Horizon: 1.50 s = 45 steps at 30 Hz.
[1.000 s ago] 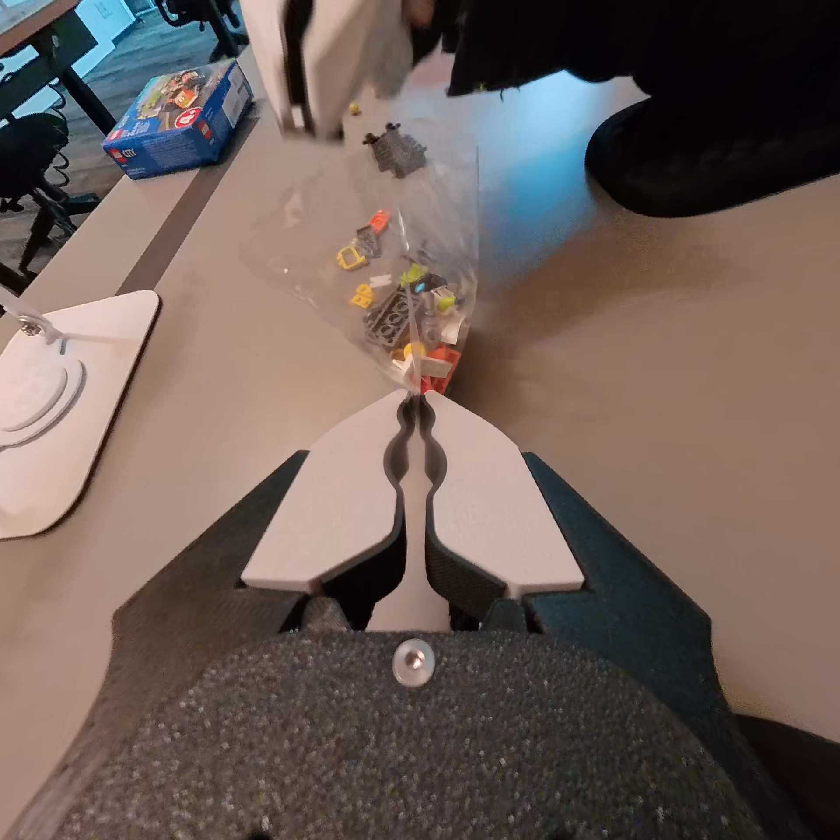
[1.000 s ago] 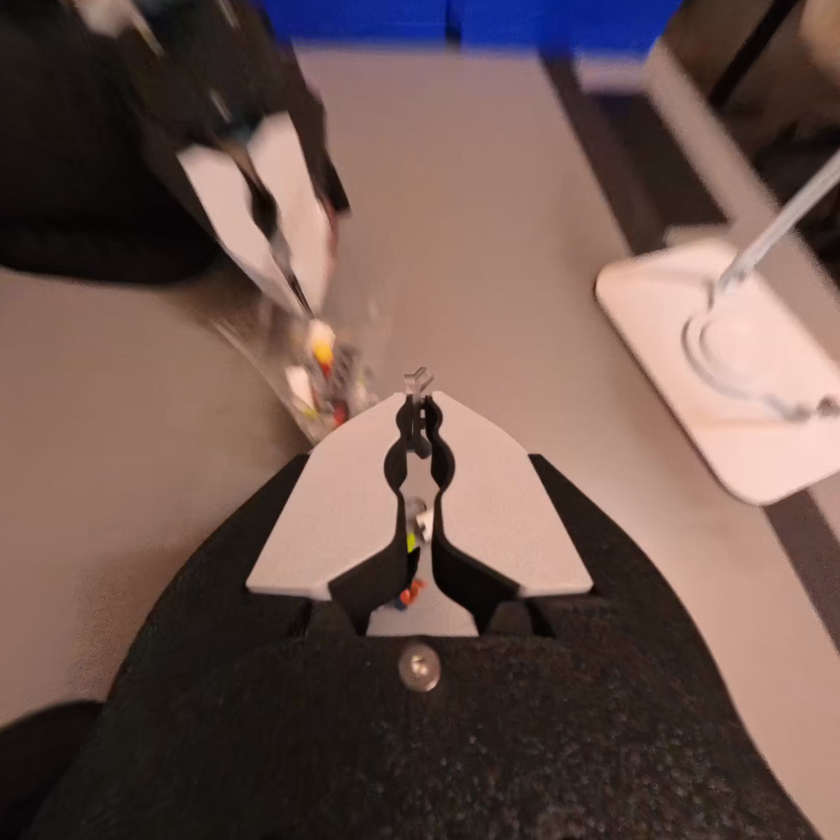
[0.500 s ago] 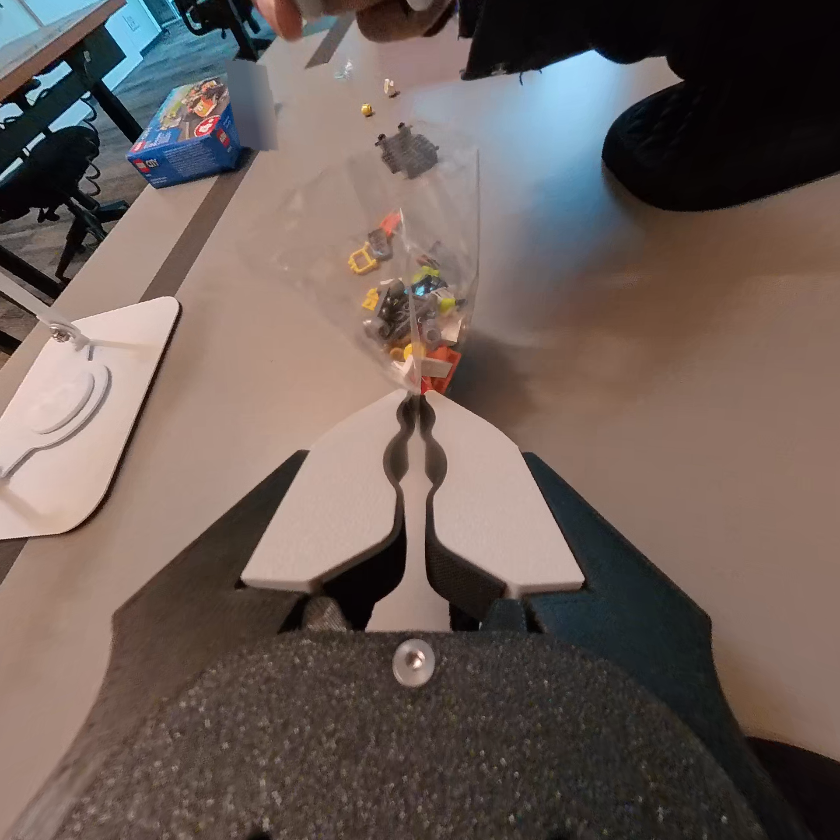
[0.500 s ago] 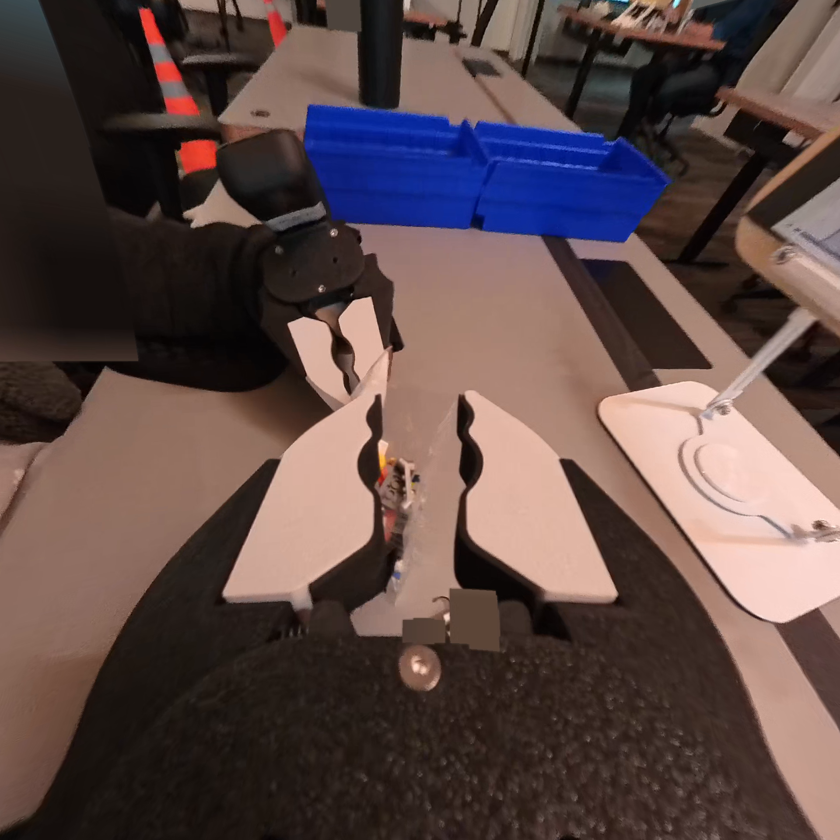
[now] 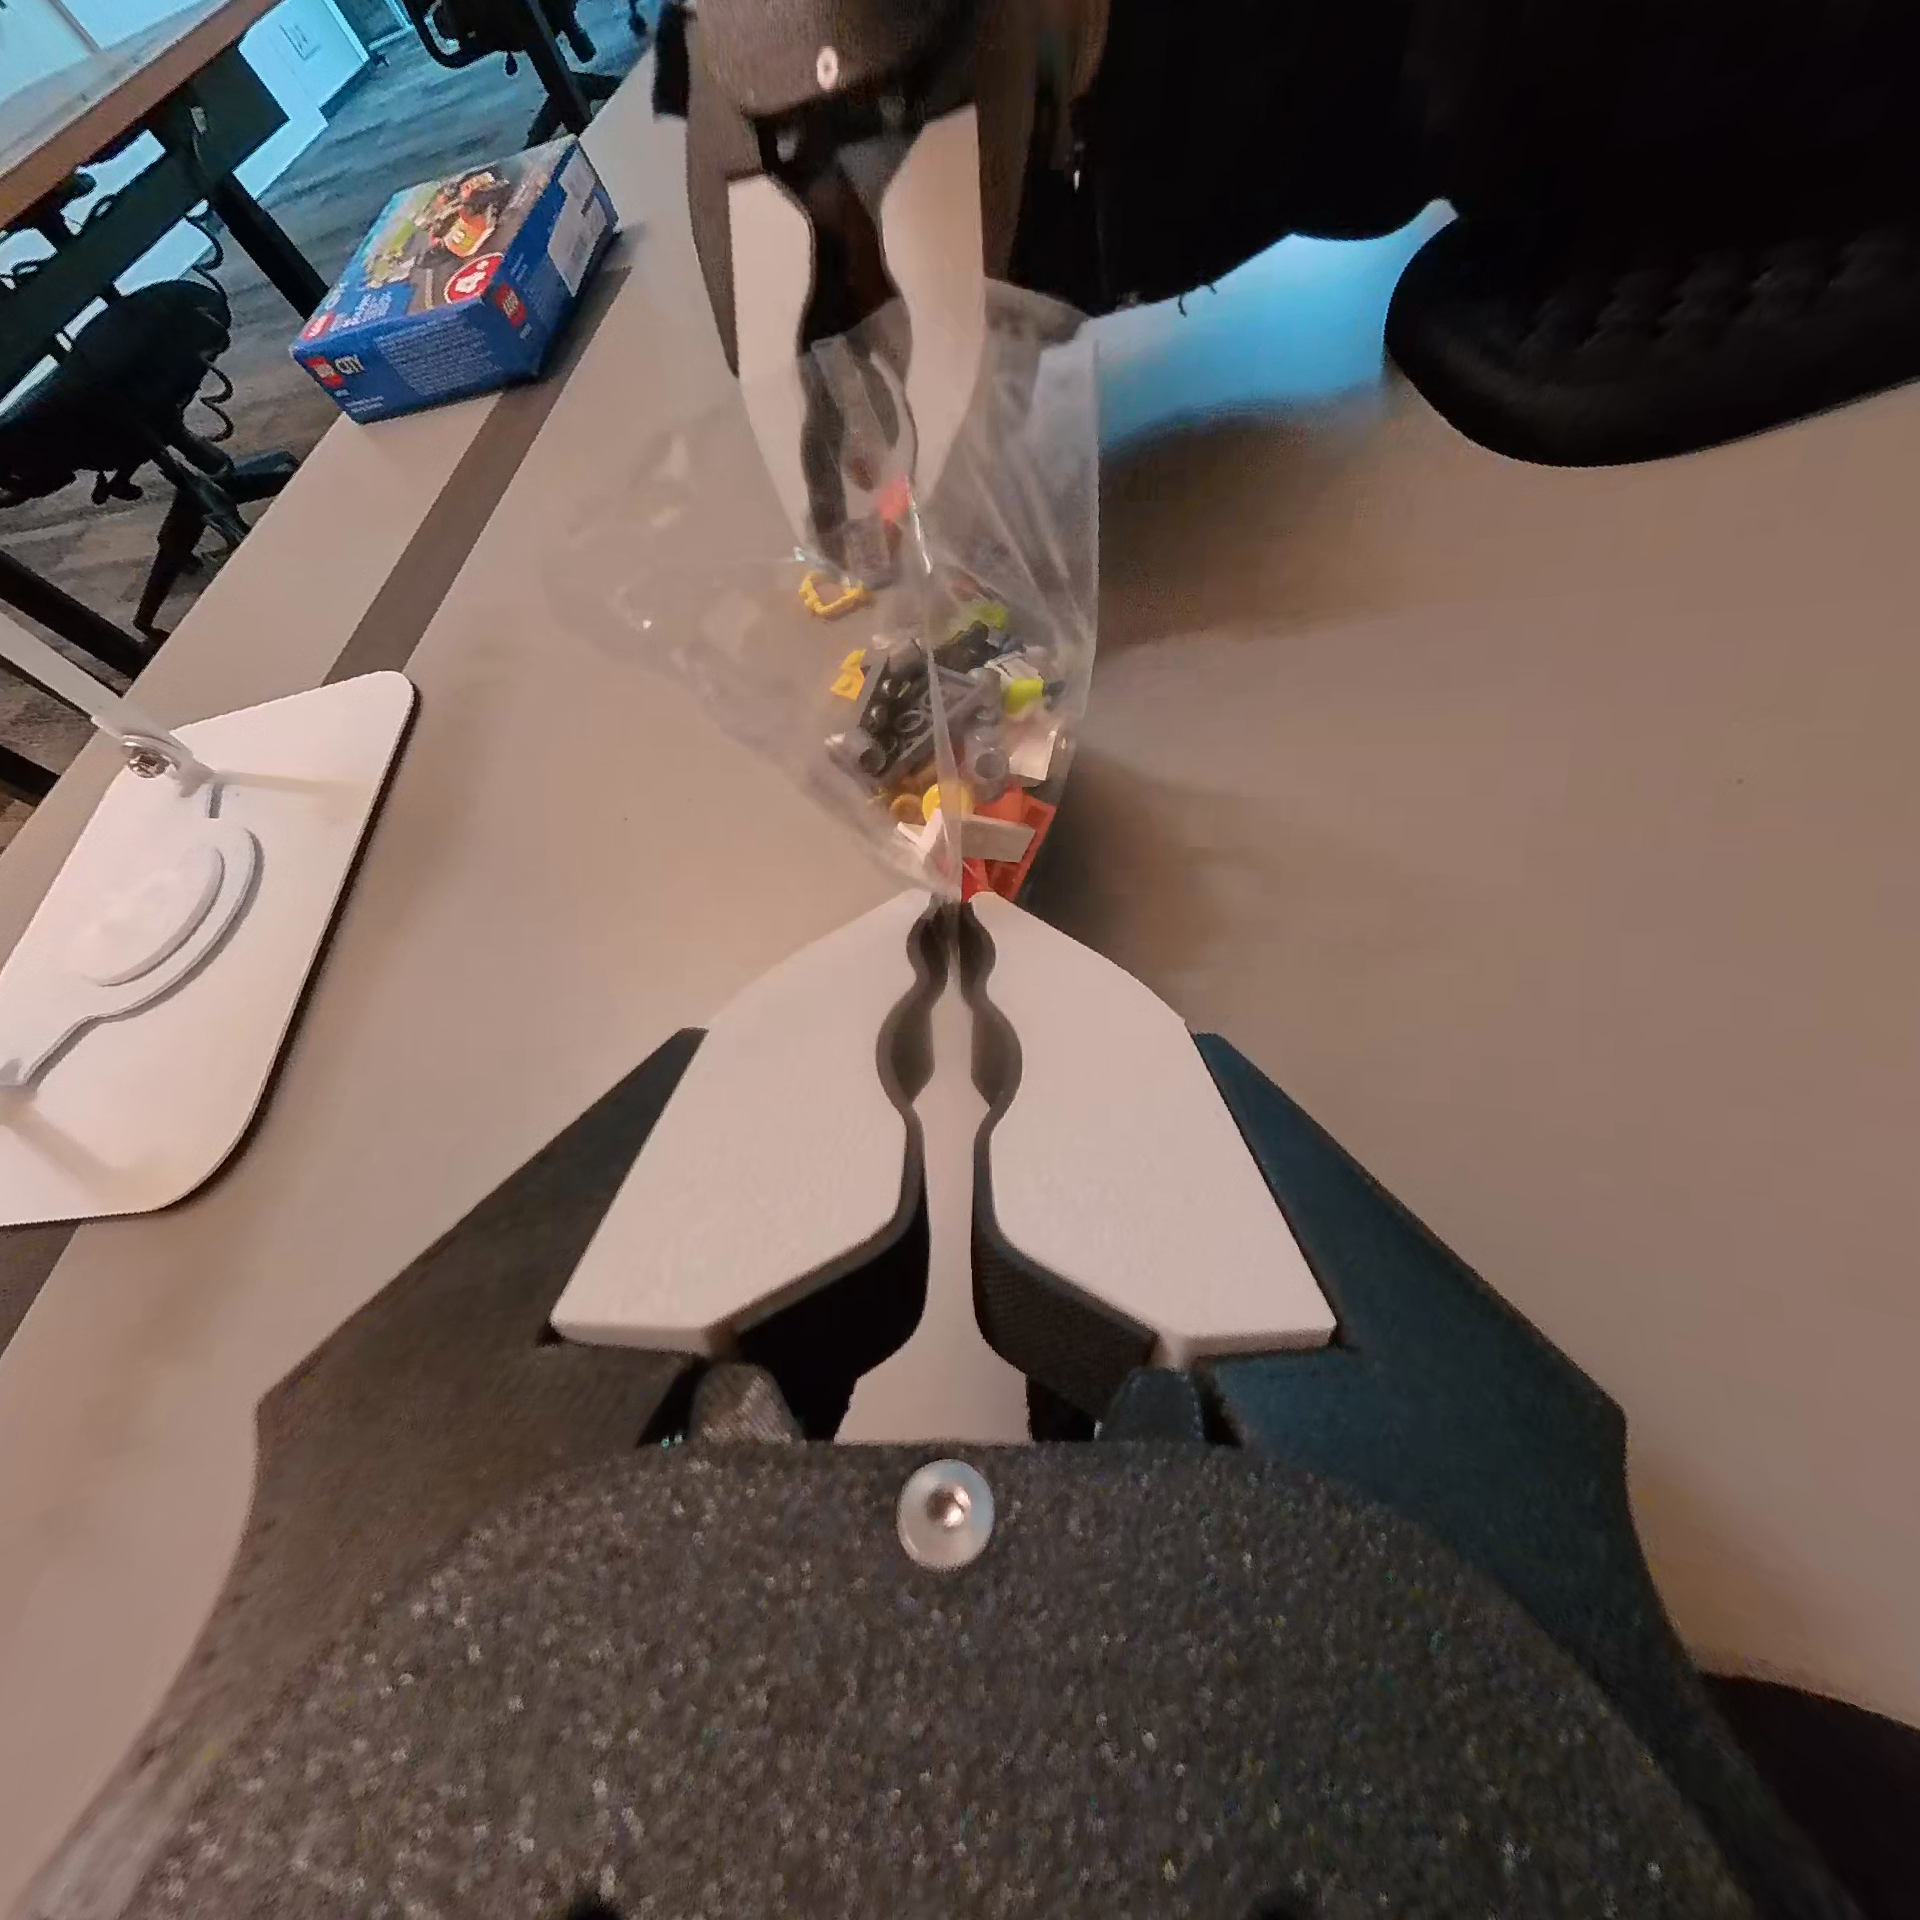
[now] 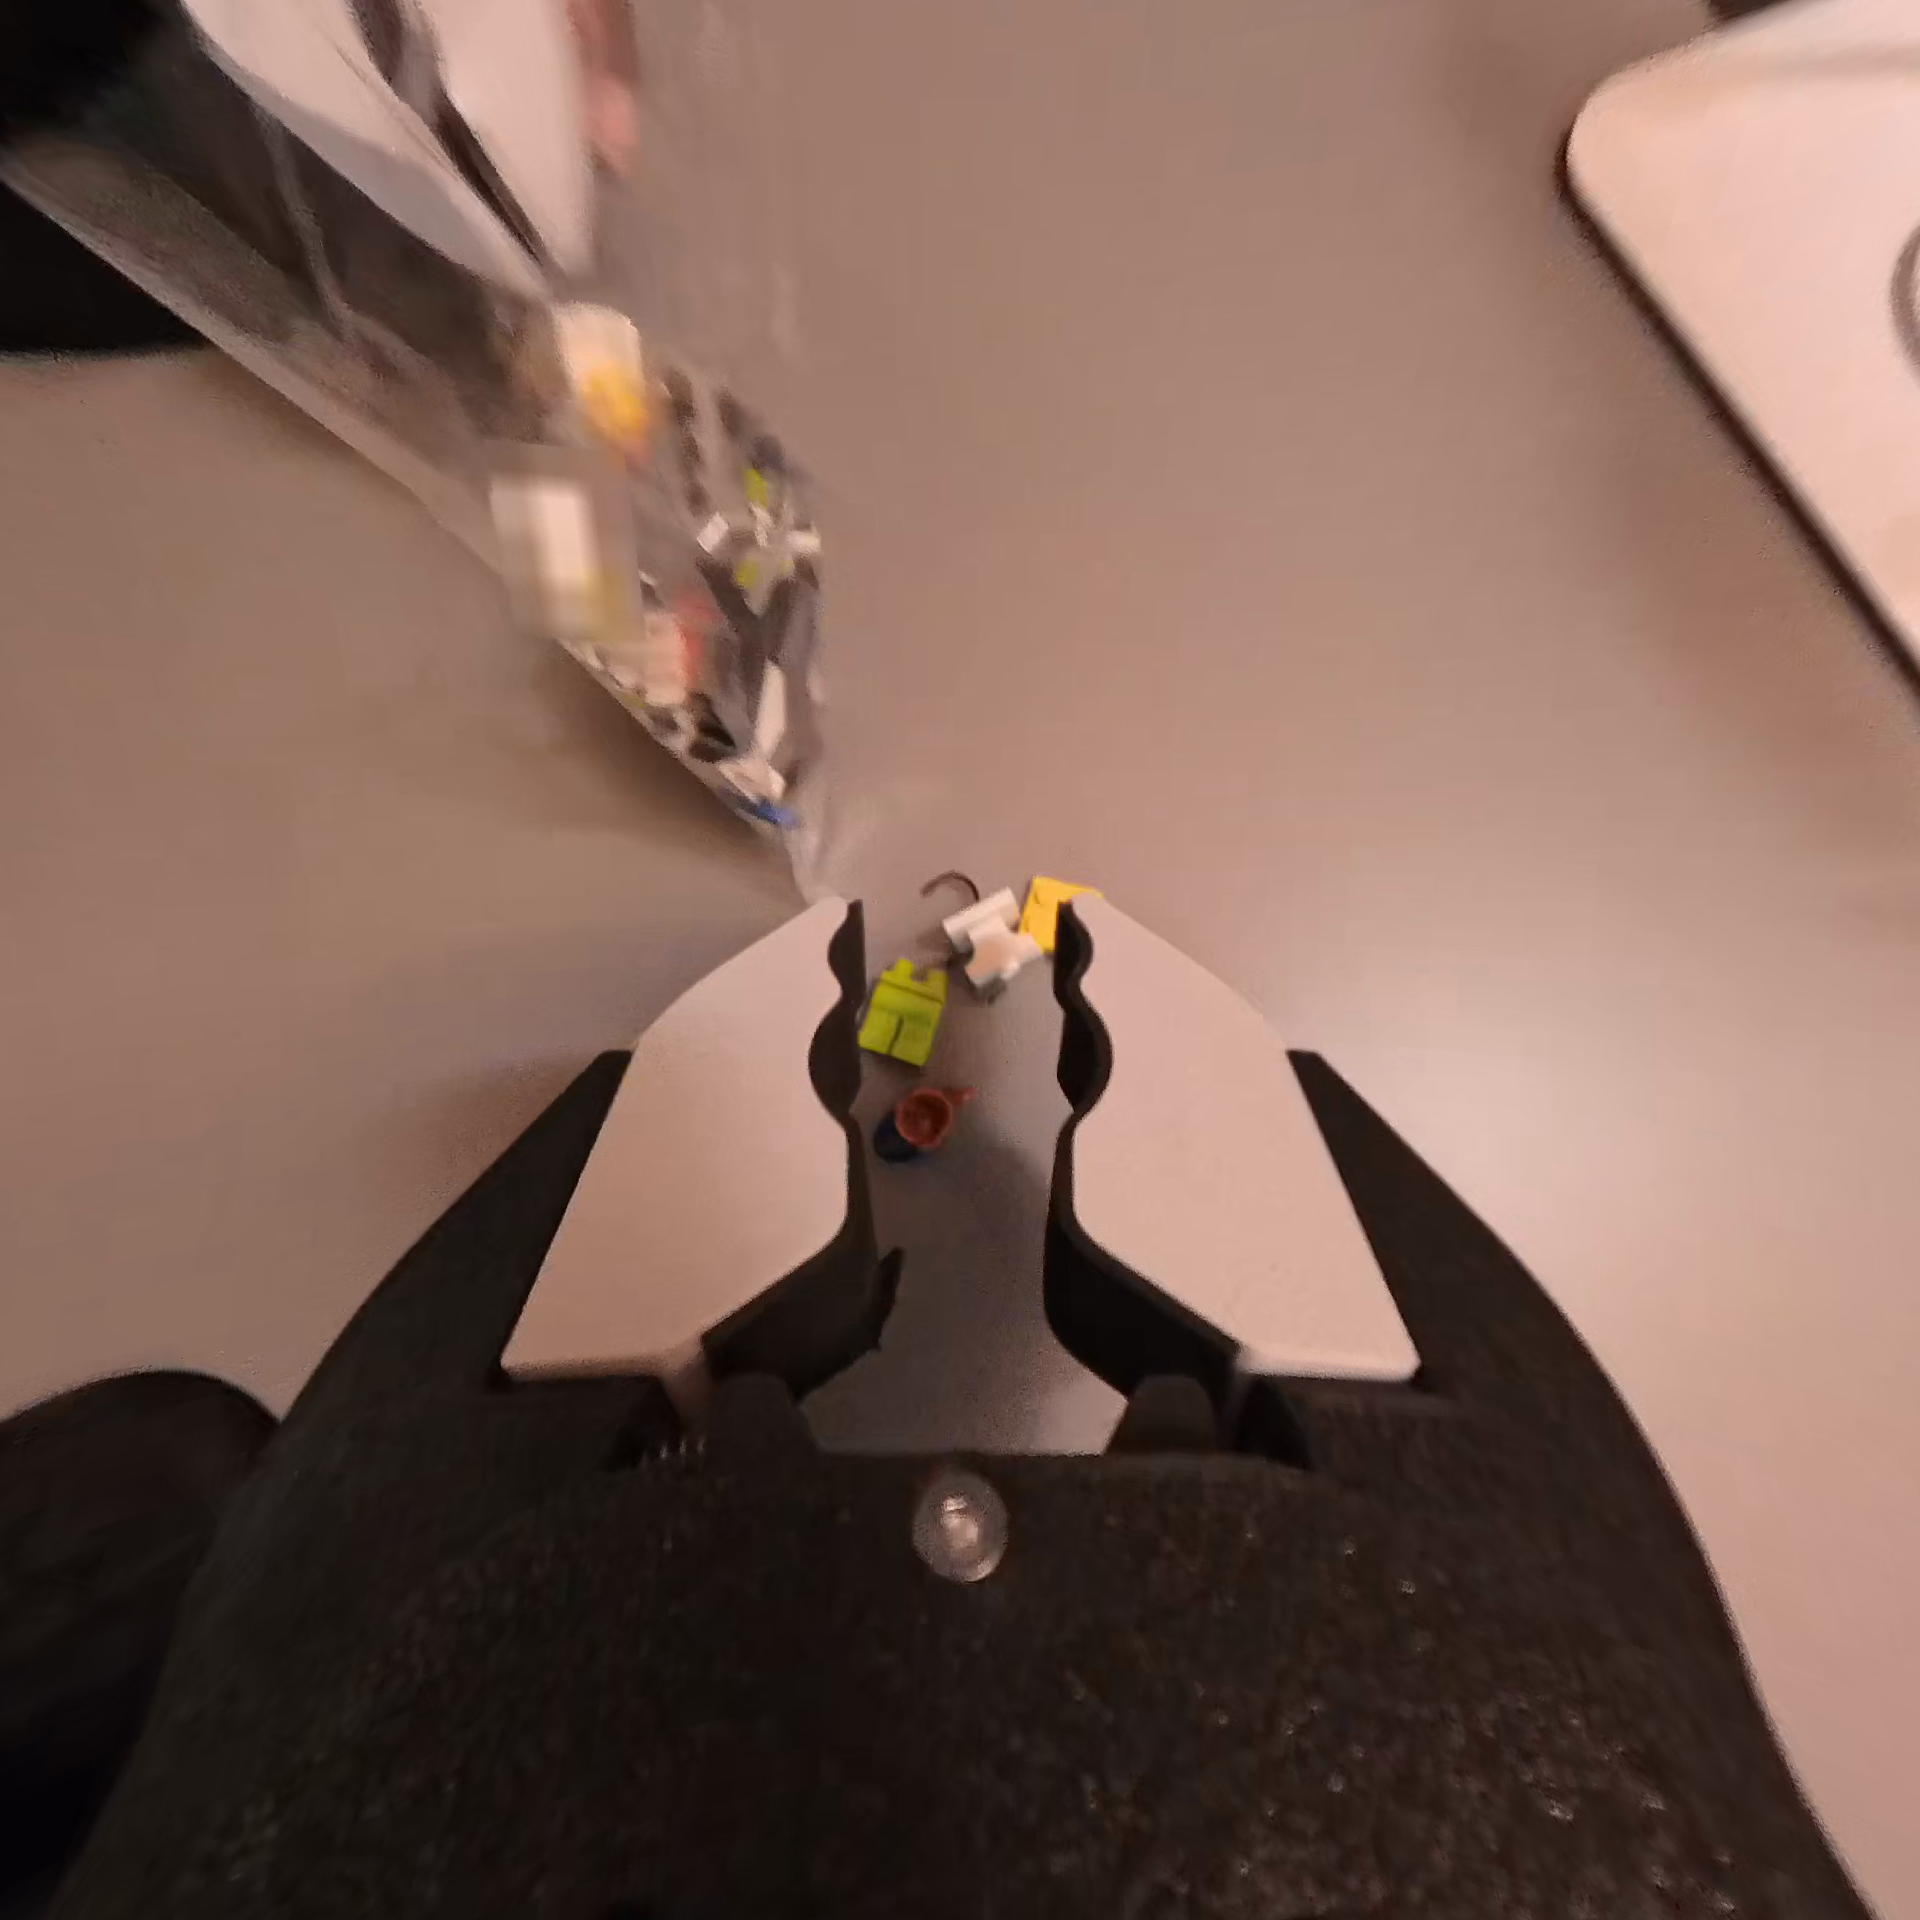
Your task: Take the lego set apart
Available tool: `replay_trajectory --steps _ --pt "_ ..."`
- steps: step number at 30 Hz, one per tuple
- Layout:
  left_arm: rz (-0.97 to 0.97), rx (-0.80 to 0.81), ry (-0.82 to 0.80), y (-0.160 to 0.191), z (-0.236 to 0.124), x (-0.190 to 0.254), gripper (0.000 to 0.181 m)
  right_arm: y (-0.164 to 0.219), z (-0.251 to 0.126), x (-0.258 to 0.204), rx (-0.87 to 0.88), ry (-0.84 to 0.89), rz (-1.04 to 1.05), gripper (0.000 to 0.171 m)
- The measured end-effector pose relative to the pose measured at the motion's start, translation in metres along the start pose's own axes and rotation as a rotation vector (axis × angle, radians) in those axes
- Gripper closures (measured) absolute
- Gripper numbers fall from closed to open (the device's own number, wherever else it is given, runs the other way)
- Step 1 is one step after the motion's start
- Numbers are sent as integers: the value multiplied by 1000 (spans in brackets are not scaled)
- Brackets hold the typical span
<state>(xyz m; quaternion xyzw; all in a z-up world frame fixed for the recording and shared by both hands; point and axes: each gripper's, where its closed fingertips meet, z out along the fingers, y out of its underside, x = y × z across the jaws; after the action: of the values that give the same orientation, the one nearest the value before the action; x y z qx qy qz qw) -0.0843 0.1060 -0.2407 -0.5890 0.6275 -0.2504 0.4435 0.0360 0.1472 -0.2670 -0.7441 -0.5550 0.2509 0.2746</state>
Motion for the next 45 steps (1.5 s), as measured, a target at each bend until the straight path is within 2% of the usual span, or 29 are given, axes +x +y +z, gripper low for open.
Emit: replay_trajectory --steps 3,6,11,14,19,22,24,28,32,34,39,42,45 --pt "3 -2 -1 0 0 0 180 14 14 3 -75 13 5 137" --pt "4 -4 -1 0 0 0 180 20 23 6 -118 38 -7 145" --pt "4 -5 -1 0 0 0 180 21 26 6 -133 43 -14 152" --pt "5 -8 -1 0 0 0 180 -3 13 4 -13 52 -27 153" --pt "8 -10 0 0 0 1 180 -84 -32 -21 321 63 -115 155" --pt "10 -11 1 0 1 2 180 -112 -37 -41 395 41 -166 155" --pt "11 -13 2 0 1 2 180 -116 -27 -46 374 50 -179 155" --pt "12 -15 -1 1 1 2 180 -112 -17 -38 363 69 -156 139" --pt "11 -16 -1 1 1 1 180 -107 -33 -20 444 61 -57 137" --pt "12 -16 -1 1 1 1 180 -86 -29 -4 375 91 -25 140" --pt "14 -18 -2 1 1 2 180 -8 13 22 18 137 29 142" --pt "17 -20 -4 1 0 1 180 7 29 23 -61 129 40 143" --pt "17 -21 -4 1 0 1 180 13 32 22 -93 129 36 155"
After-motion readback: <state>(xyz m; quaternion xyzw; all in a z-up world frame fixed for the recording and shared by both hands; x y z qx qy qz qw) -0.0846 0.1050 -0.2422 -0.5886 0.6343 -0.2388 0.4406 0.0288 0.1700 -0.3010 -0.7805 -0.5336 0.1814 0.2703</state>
